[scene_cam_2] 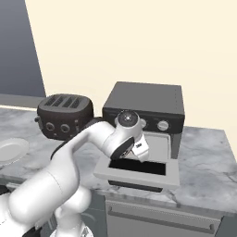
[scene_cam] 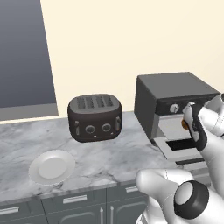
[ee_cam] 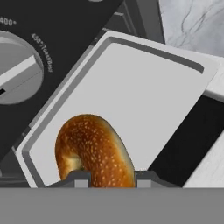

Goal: Pick up the bagel from the plate, place it on the toaster oven rack, close the door, and set the timer.

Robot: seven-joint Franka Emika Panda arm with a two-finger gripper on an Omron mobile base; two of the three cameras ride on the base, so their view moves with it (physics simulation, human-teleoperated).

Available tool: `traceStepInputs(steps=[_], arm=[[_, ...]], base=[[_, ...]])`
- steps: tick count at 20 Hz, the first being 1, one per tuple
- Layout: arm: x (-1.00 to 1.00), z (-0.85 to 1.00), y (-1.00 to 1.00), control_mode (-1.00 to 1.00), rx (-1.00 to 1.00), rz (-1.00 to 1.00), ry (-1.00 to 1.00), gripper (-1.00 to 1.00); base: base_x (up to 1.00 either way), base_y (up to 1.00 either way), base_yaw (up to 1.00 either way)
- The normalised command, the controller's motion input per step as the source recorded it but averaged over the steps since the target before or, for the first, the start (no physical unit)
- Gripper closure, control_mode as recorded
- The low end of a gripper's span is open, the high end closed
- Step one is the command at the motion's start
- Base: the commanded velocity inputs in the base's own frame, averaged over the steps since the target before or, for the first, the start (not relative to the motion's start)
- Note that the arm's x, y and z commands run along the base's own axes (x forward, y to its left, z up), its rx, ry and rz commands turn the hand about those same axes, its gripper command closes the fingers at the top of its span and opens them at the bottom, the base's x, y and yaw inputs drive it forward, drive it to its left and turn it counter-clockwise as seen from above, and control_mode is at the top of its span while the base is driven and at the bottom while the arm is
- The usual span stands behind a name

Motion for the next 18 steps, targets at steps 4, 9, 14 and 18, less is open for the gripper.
traceStepInputs(steps=[4, 9, 14, 18], arm=[[0.41, -0.03, -0.07, -1.00, 0.00, 0.00, 0.00, 1.00], [0.24, -0.24, -0.07, -1.00, 0.00, 0.02, 0.01, 1.00], [0.01, -0.21, 0.00, -1.00, 0.00, 0.03, 0.01, -1.00], [0.00, -0.01, 0.00, -1.00, 0.00, 0.03, 0.00, -1.00]], base=[[0.00, 0.00, 0.00], [0.00, 0.00, 0.00], [0.00, 0.00, 0.00], [0.00, 0.00, 0.00]])
